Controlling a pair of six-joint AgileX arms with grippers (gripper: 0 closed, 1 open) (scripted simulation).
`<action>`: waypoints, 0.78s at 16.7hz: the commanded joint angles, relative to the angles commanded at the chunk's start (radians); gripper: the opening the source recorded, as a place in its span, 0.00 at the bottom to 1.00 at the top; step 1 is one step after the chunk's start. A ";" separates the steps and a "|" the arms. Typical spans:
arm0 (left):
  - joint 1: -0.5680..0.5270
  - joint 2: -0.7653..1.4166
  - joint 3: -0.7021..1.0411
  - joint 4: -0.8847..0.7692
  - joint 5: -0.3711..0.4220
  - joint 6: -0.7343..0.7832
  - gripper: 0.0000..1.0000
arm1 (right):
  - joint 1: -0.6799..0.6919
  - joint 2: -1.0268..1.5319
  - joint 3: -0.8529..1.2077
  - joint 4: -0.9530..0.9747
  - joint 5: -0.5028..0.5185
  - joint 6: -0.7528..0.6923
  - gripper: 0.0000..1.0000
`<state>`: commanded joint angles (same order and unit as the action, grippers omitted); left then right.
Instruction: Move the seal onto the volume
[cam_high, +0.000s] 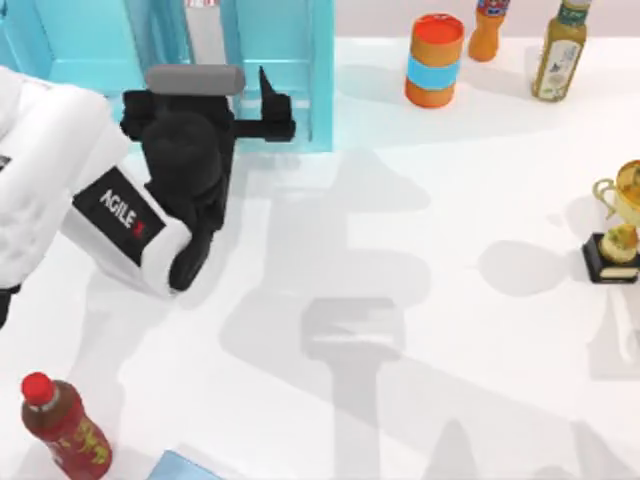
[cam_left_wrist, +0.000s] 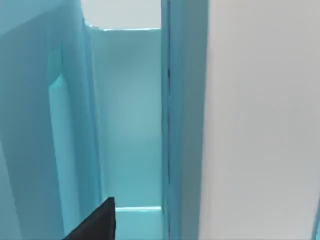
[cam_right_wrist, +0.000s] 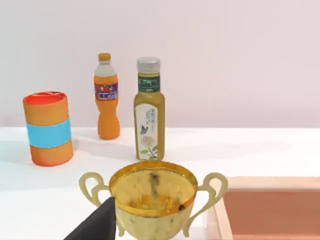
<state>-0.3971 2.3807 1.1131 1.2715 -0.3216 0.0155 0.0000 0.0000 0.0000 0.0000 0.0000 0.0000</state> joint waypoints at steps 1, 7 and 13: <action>0.008 0.017 0.046 -0.028 0.008 0.000 1.00 | 0.000 0.000 0.000 0.000 0.000 0.000 1.00; 0.030 0.055 0.151 -0.099 0.030 -0.001 1.00 | 0.000 0.000 0.000 0.000 0.000 0.000 1.00; 0.030 0.055 0.151 -0.099 0.030 -0.001 0.70 | 0.000 0.000 0.000 0.000 0.000 0.000 1.00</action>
<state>-0.3676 2.4361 1.2644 1.1728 -0.2914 0.0145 0.0000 0.0000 0.0000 0.0000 0.0000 0.0000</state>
